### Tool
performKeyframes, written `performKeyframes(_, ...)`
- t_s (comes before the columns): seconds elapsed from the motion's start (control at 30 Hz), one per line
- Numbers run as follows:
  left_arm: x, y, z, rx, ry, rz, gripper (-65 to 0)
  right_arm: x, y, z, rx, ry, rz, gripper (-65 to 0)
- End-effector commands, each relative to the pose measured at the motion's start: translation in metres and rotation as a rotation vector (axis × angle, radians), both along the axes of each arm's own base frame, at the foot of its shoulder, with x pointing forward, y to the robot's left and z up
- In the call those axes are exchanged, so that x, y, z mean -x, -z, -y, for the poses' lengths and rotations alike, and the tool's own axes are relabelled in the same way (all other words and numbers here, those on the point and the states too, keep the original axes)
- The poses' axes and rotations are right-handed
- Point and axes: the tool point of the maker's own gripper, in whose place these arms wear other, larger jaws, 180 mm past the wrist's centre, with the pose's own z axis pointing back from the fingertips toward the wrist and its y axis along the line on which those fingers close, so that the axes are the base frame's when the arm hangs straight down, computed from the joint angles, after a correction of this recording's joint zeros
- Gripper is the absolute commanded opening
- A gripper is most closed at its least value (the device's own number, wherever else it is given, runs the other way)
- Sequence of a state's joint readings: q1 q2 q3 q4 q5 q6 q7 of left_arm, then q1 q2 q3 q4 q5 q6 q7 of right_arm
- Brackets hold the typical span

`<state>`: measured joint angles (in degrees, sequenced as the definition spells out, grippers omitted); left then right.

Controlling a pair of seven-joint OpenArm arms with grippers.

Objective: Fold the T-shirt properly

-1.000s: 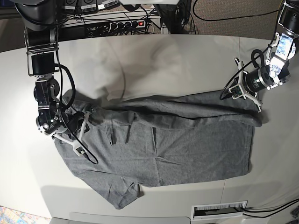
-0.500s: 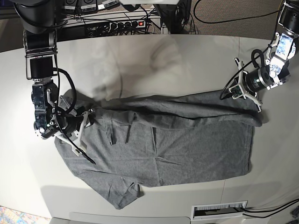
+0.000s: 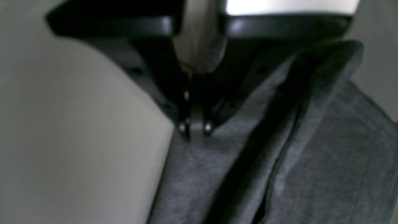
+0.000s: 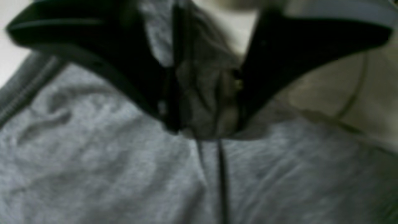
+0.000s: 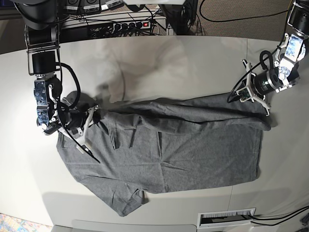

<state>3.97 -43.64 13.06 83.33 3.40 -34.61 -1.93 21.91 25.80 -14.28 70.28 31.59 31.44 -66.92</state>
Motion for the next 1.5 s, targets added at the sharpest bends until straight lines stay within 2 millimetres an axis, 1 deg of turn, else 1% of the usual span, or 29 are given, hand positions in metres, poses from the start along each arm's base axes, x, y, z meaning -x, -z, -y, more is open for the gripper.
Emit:
performKeyframes(0.0,0.004,0.002,-0.008,-0.040,0.020,-0.019,-65.0,-0.006,-0.008,0.011,0.045,0.004,0.011,-58.1)
performKeyframes(0.07,0.004,0.002,-0.008,-0.039,0.019,-0.019,-65.0,-0.011,-0.013,0.011,0.046,0.004,0.025,-64.2)
performKeyframes(0.1,0.004,0.002,-0.008,-0.040,0.020,-0.019,-65.0,-0.014,-0.016,0.012,0.049,0.004,0.033,-65.0)
performKeyframes(0.23,0.004,0.002,-0.008,-0.039,0.020,-0.019,-65.0,-0.030,-0.032,0.016,0.072,0.008,0.076,-65.0)
performKeyframes(0.47,0.004,0.002,-0.008,-0.040,0.020,-0.020,-65.0,-0.064,-0.078,0.028,0.028,0.075,0.197,-65.0)
performKeyframes(0.6,0.004,0.002,-0.008,-0.040,0.020,-0.020,-65.0,-0.075,-0.096,0.039,0.007,0.120,0.258,-65.0)
performKeyframes(0.77,0.005,0.003,-0.008,-0.040,0.021,-0.024,-65.0,-0.085,-0.106,0.063,0.081,0.161,0.339,-65.0)
performKeyframes(0.83,0.007,0.004,-0.008,-0.041,0.021,-0.027,-65.0,-0.089,-0.109,0.069,0.116,0.163,0.367,-65.0)
performKeyframes(1.03,0.016,0.010,-0.009,-0.046,0.023,-0.049,-65.0,-0.100,-0.120,0.076,0.167,0.150,0.465,-65.0)
performKeyframes(1.17,0.022,0.015,-0.011,-0.070,0.032,-0.058,-65.0,-0.105,-0.125,0.085,0.238,0.139,0.506,-65.0)
performKeyframes(1.2,0.023,0.016,-0.011,-0.069,0.032,-0.060,-65.0,-0.104,-0.125,0.088,0.254,0.138,0.504,-62.7)
performKeyframes(1.3,0.024,0.016,-0.011,-0.065,0.034,-0.062,-65.0,-0.104,-0.124,0.094,0.303,0.136,0.502,-45.6)
performKeyframes(1.33,0.024,0.016,-0.011,-0.065,0.034,-0.062,-65.0,-0.104,-0.125,0.097,0.320,0.134,0.506,-41.5)
performKeyframes(1.37,0.024,0.016,-0.011,-0.065,0.034,-0.062,-65.0,-0.104,-0.126,0.099,0.334,0.133,0.509,-39.5)
performKeyframes(1.47,0.024,0.016,-0.011,-0.065,0.035,-0.063,-65.0,-0.104,-0.126,0.101,0.352,0.131,0.510,-39.2)
